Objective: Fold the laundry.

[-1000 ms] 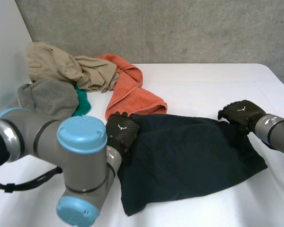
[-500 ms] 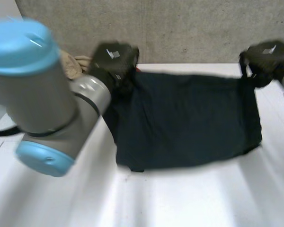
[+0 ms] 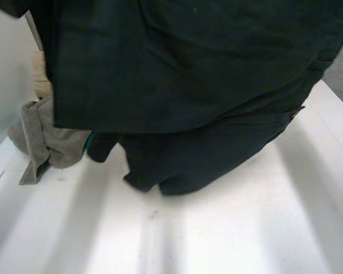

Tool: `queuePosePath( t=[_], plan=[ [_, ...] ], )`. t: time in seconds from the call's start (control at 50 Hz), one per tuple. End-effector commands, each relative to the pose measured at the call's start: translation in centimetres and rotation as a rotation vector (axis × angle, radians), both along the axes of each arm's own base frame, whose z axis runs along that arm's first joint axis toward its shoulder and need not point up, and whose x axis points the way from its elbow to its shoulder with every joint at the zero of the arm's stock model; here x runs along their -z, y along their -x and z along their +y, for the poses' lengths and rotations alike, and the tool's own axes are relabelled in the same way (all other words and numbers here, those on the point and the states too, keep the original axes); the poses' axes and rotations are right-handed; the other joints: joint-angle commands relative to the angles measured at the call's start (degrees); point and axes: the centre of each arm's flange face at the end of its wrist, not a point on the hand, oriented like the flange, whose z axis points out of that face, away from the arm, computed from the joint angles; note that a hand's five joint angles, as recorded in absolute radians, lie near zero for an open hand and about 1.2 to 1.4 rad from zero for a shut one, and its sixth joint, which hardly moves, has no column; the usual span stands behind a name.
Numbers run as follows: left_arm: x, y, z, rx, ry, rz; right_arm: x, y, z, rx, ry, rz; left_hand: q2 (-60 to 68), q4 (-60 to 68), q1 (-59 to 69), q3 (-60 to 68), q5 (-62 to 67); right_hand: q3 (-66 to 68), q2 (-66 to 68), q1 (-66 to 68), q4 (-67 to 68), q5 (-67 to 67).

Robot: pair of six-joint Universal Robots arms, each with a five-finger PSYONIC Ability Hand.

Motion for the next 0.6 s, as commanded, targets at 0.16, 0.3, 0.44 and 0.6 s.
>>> queuePosePath(
  t=[0.16, 0.3, 0.44, 0.6],
  plan=[
    [16.4, 6.3, -15.8, -0.107, -0.242, -0.177, 12.0, -5.8, -8.8, -0.039, -0.161, -0.068, 11.4, 11.4, 12.7, 11.86, 14.42, 11.76, 12.58, 16.72, 11.31, 11.95],
    [23.4, 6.7, -22.7, -0.217, -0.135, -0.18, 17.8, -8.7, -12.7, -0.028, -0.051, -0.121, 11.4, 11.4, 12.7, 11.86, 14.42, 11.76, 12.58, 16.72, 11.31, 11.95],
    [23.0, 6.9, -23.2, -0.242, -0.109, -0.221, 22.7, -10.9, -15.0, 0.077, 0.067, -0.077, -58.6, -58.6, -57.3, -58.14, -55.58, -58.24, -57.42, -53.28, -58.69, -58.05],
    [20.0, 4.8, -19.2, -0.254, -0.202, -0.274, 21.7, -8.8, -11.5, 0.083, -0.152, 0.088, -58.6, -58.6, -57.3, -58.14, -55.58, -58.24, -57.42, -53.28, -58.69, -58.05]
  ],
)
